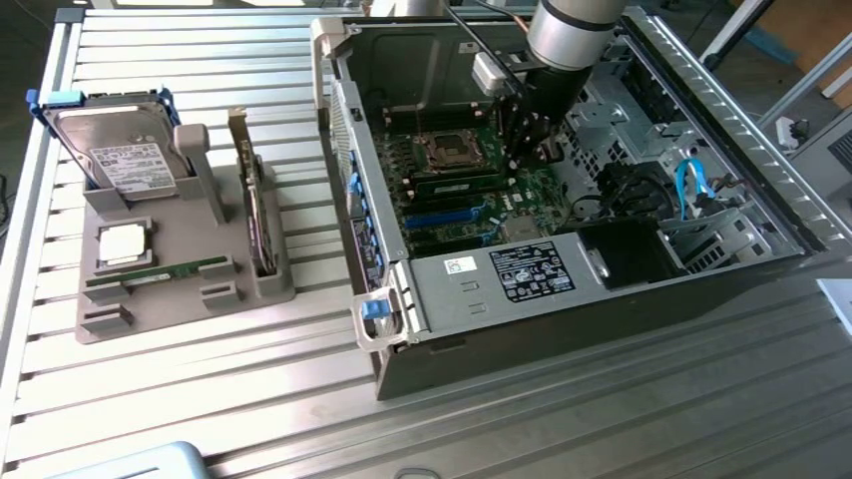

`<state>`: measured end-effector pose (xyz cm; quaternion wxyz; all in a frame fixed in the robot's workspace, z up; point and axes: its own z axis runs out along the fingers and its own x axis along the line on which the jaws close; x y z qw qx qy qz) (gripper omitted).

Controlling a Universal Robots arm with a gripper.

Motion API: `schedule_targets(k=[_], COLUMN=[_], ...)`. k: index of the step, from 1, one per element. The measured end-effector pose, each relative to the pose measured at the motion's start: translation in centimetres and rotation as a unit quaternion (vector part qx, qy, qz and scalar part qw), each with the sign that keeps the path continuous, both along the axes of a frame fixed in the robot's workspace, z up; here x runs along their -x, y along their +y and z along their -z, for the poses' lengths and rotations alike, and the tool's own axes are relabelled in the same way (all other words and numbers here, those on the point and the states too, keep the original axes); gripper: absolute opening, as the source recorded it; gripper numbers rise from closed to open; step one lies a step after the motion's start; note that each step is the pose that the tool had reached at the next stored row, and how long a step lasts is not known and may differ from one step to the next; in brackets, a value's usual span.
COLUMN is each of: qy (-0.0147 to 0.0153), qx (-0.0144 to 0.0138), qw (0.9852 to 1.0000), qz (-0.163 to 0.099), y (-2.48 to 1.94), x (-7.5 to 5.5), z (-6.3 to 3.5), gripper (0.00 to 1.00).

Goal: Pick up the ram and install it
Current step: 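Press down the ram until it locks into place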

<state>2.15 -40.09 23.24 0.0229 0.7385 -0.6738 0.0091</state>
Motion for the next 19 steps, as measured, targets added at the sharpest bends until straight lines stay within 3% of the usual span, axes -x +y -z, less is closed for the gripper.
schedule_targets(k=[14,19], qy=[0.0,0.0], qx=[-0.0001,-0.0001], qw=[1.0,1.0], qz=[0.0,0.0], y=[0.0,0.0], x=[0.0,0.0], z=[0.31,-0.33], gripper=[0.11,0.11])
